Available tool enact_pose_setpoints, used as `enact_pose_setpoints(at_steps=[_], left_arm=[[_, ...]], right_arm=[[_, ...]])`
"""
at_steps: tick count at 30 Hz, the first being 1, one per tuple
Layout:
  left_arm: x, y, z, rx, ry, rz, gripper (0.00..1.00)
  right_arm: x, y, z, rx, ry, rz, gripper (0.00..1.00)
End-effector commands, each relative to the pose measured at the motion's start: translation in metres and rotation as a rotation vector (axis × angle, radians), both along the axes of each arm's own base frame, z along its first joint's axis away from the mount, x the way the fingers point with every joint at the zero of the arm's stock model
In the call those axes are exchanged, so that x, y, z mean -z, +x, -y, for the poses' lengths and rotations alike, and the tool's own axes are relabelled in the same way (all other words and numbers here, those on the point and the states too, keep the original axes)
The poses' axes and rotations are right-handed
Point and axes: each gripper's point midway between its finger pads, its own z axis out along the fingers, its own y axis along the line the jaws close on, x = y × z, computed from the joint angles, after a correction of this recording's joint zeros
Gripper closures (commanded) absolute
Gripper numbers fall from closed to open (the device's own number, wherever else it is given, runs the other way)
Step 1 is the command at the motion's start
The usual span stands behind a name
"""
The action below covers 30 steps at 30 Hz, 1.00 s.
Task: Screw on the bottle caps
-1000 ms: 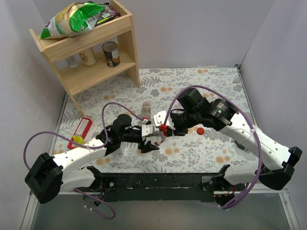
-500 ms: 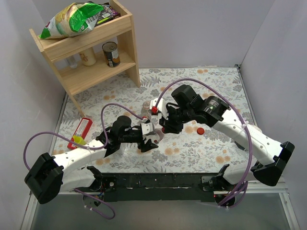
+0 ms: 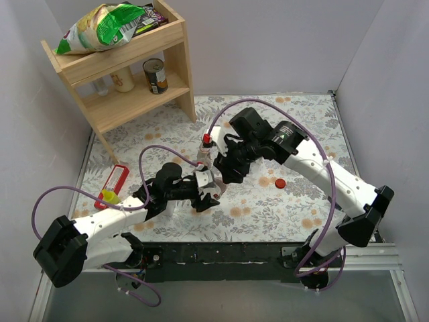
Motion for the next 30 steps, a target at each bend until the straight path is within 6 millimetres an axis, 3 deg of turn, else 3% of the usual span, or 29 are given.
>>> enact_pose_setpoints(at_steps=[1, 2, 3, 6, 8, 11, 12, 13, 18, 23, 30], left_arm=[[-0.019, -0.01, 0.007, 0.06, -0.044, -0.004, 1.0], [-0.02, -0.012, 0.008, 0.072, -0.044, -0.017, 1.0], [-0.024, -0.013, 0.01, 0.08, -0.049, -0.024, 1.0], [-0.024, -0.021, 0.011, 0.111, -0.049, -0.067, 1.0], [-0.028, -0.024, 0.011, 0.128, -0.056, -0.063, 1.0], [-0.032, -0.028, 0.011, 0.167, -0.052, -0.04, 1.0], [-0.035, -0.03, 0.011, 0.193, -0.056, -0.033, 1.0], [-0.034, -0.033, 0.01, 0.211, -0.046, -0.035, 1.0], [-0.033, -0.038, 0.008, 0.273, -0.012, -0.013, 1.0], [-0.035, -0.038, 0.008, 0.298, 0.008, 0.006, 1.0], [-0.039, -0.035, 0.011, 0.316, 0.017, 0.015, 1.0]], right_arm=[[-0.042, -0.006, -0.015, -0.112, 0.098, 0.044, 0.37], [-0.064, -0.008, -0.019, -0.142, 0.145, 0.067, 0.29], [-0.071, -0.011, -0.018, -0.165, 0.15, 0.08, 0.19], [-0.08, -0.017, -0.007, -0.246, 0.129, 0.126, 0.14], [-0.083, -0.02, 0.002, -0.305, 0.131, 0.2, 0.14], [-0.064, -0.03, 0.019, -0.429, 0.126, 0.302, 0.18], [-0.067, -0.033, 0.027, -0.442, 0.139, 0.353, 0.19], [-0.05, -0.033, 0.031, -0.455, 0.113, 0.353, 0.2], [-0.038, -0.038, 0.044, -0.618, 0.082, 0.477, 0.25], [-0.033, -0.04, 0.045, -0.709, 0.085, 0.543, 0.26], [-0.038, -0.043, 0.031, -0.763, 0.145, 0.569, 0.35]])
